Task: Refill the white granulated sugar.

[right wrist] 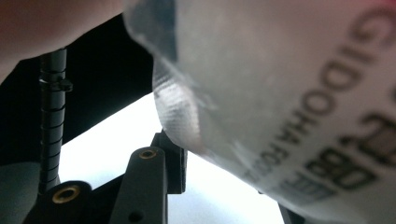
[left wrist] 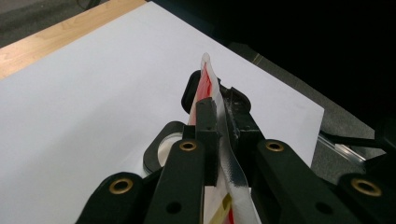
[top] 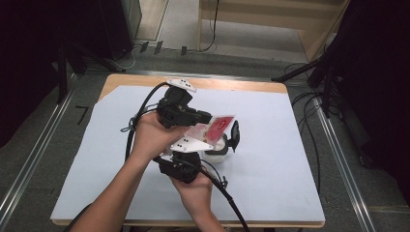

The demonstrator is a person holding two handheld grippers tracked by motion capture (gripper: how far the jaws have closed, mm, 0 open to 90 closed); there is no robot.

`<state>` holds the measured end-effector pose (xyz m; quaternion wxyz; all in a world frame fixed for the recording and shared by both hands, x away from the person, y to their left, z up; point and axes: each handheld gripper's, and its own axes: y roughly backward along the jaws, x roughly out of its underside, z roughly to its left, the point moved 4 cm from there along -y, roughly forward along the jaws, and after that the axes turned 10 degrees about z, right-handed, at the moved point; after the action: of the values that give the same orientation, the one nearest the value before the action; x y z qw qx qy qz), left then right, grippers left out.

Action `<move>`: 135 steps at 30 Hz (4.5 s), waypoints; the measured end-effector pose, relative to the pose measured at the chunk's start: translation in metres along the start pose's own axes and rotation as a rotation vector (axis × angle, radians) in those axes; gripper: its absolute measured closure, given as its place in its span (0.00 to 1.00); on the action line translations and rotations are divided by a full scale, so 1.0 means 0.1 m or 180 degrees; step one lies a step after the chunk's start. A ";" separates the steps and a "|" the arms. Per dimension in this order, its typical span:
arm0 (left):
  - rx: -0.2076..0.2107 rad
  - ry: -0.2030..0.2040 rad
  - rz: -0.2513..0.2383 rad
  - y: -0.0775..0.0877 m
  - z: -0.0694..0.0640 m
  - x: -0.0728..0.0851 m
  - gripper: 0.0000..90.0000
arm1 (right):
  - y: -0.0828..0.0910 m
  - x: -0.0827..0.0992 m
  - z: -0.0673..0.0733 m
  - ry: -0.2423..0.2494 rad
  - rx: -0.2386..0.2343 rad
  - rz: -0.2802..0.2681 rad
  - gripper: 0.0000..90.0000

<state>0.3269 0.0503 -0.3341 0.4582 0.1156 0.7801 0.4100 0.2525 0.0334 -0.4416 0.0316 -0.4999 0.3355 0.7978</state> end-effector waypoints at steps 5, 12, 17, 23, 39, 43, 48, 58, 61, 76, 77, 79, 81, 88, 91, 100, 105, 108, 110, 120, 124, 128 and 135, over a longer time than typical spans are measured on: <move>-0.0027 -0.0003 0.0029 0.00 0.01 0.00 0.95 | -0.01 -0.01 0.02 -0.0008 -0.0033 0.0011 0.71; -0.0007 -0.0014 0.0047 -0.02 0.00 0.00 0.95 | -0.01 0.01 0.01 0.0007 0.0002 0.0045 0.73; -0.0003 -0.0018 0.0052 -0.03 -0.01 -0.01 0.95 | -0.01 0.01 0.00 0.0011 0.0016 0.0043 0.75; -0.0014 -0.0037 0.0045 -0.04 -0.02 0.00 0.95 | 0.00 0.02 0.00 0.0004 0.0019 0.0049 0.76; -0.0035 -0.0049 0.0011 -0.01 -0.05 -0.01 0.95 | 0.02 0.01 -0.01 0.0029 0.0057 0.0020 0.83; -0.0025 -0.0046 0.0011 -0.01 -0.04 -0.01 0.95 | 0.02 0.02 -0.01 0.0034 0.0058 0.0022 0.83; -0.0018 -0.0046 0.0024 -0.03 -0.04 0.00 0.95 | 0.02 0.03 -0.03 0.0019 0.0067 0.0025 0.86; -0.0022 -0.0055 0.0020 -0.03 -0.05 0.00 0.95 | 0.01 0.05 -0.04 0.0050 0.0068 0.0064 1.00; -0.0010 -0.0053 0.0024 -0.02 -0.04 0.00 0.95 | 0.00 0.05 -0.05 0.0063 0.0079 0.0057 1.00; -0.0026 -0.0054 -0.0074 0.03 -0.05 -0.02 0.96 | 0.03 0.02 -0.02 0.0135 0.0116 0.0039 1.00; -0.0042 -0.0058 -0.0056 0.03 -0.05 -0.02 0.96 | 0.02 0.02 -0.02 0.0131 0.0126 0.0045 1.00; -0.0039 -0.0079 -0.0100 0.04 -0.06 -0.02 0.96 | 0.02 0.02 -0.02 0.0143 0.0135 0.0042 1.00; -0.0037 -0.0092 -0.0143 0.05 -0.07 -0.03 0.97 | 0.04 0.01 -0.03 0.0162 0.0176 0.0039 1.00; -0.0008 -0.0057 -0.0112 0.00 -0.05 -0.05 0.96 | 0.05 0.02 -0.04 0.0115 0.0149 0.0057 1.00; -0.0002 -0.0071 -0.0121 -0.01 -0.06 -0.06 0.96 | 0.05 0.02 -0.05 0.0095 0.0139 0.0046 1.00; -0.0022 -0.0095 -0.0121 -0.01 -0.07 -0.09 0.96 | 0.06 0.00 -0.05 0.0070 0.0118 0.0010 1.00; -0.0024 -0.0096 -0.0101 0.00 -0.05 -0.07 0.96 | 0.05 0.00 -0.05 0.0110 0.0121 0.0021 1.00; -0.0007 -0.0075 -0.0094 0.02 -0.04 -0.05 0.96 | 0.04 0.01 -0.05 0.0121 0.0123 0.0035 1.00; -0.0011 -0.0074 -0.0072 0.03 -0.03 -0.04 0.96 | 0.03 0.02 -0.05 0.0124 0.0114 0.0048 1.00; 0.0152 0.0080 0.0050 0.09 0.08 0.07 0.96 | -0.06 0.09 -0.02 0.0185 0.0100 0.0145 1.00; 0.0140 0.0105 0.0126 0.11 0.12 0.12 0.96 | -0.08 0.14 -0.03 0.0165 0.0023 0.0164 1.00; 0.0144 0.0147 0.0145 0.13 0.14 0.16 0.96 | -0.10 0.18 -0.02 0.0182 0.0003 0.0176 1.00; 0.0101 0.0170 0.0213 0.17 0.16 0.24 0.96 | -0.14 0.23 0.00 0.0198 -0.0020 0.0233 1.00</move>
<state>0.3235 0.0830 -0.3397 0.4214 0.1379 0.7941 0.4156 0.2467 0.0374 -0.4679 -0.0096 -0.5119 0.3520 0.7836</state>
